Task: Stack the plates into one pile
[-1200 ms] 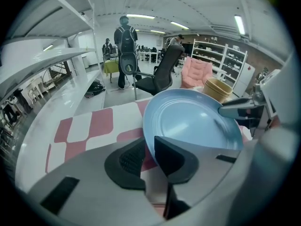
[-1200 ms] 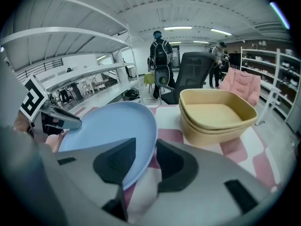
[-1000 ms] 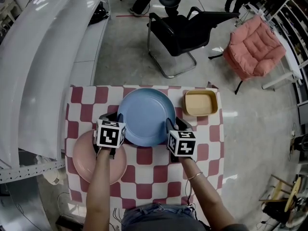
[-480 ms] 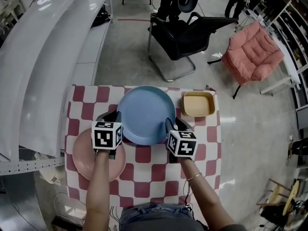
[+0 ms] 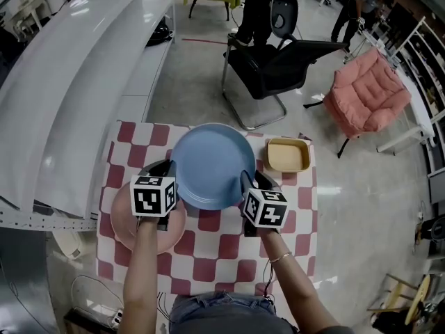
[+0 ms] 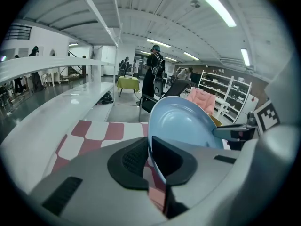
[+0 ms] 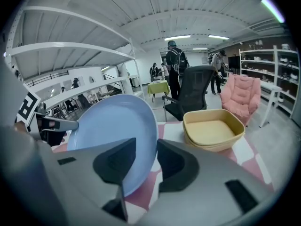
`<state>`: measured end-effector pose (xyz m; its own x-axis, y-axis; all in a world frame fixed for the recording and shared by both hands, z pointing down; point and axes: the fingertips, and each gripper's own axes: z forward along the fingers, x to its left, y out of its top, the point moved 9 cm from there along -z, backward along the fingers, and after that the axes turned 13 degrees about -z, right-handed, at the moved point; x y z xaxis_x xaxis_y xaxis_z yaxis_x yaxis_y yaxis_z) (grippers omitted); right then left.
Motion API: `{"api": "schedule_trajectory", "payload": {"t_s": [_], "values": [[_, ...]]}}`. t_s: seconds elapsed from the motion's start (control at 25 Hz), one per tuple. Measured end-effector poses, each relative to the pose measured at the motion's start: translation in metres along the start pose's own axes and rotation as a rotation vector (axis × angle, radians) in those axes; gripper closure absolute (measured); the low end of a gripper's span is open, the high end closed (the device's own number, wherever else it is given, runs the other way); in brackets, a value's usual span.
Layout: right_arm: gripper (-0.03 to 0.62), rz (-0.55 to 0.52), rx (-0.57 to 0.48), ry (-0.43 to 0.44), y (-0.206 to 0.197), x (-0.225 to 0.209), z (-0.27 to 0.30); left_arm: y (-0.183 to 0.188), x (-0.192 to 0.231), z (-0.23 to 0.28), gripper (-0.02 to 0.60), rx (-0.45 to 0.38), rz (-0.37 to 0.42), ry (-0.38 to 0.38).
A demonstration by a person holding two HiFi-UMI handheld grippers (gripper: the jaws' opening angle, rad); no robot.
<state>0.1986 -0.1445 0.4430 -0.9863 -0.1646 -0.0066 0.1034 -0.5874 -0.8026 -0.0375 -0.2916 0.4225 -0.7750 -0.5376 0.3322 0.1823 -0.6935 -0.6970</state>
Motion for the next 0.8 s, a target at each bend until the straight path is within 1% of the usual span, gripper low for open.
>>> {"api": "schedule_trajectory", "payload": {"t_s": [0.16, 0.32, 0.6, 0.8], "values": [[0.456, -0.020, -0.027, 0.023, 0.008, 0.012, -0.011, -0.004, 0.005, -0.024, 0.543, -0.030, -0.034, 0.010], [0.456, -0.043, -0.042, 0.052, 0.008, 0.025, -0.022, -0.017, 0.011, -0.046, 0.543, -0.053, -0.057, 0.030], [0.456, -0.106, -0.063, 0.153, 0.011, 0.067, -0.028, -0.041, 0.040, -0.097, 0.543, -0.110, -0.146, 0.108], [0.456, -0.162, -0.071, 0.252, 0.013, 0.109, -0.029, -0.062, 0.066, -0.142, 0.543, -0.157, -0.220, 0.189]]}}
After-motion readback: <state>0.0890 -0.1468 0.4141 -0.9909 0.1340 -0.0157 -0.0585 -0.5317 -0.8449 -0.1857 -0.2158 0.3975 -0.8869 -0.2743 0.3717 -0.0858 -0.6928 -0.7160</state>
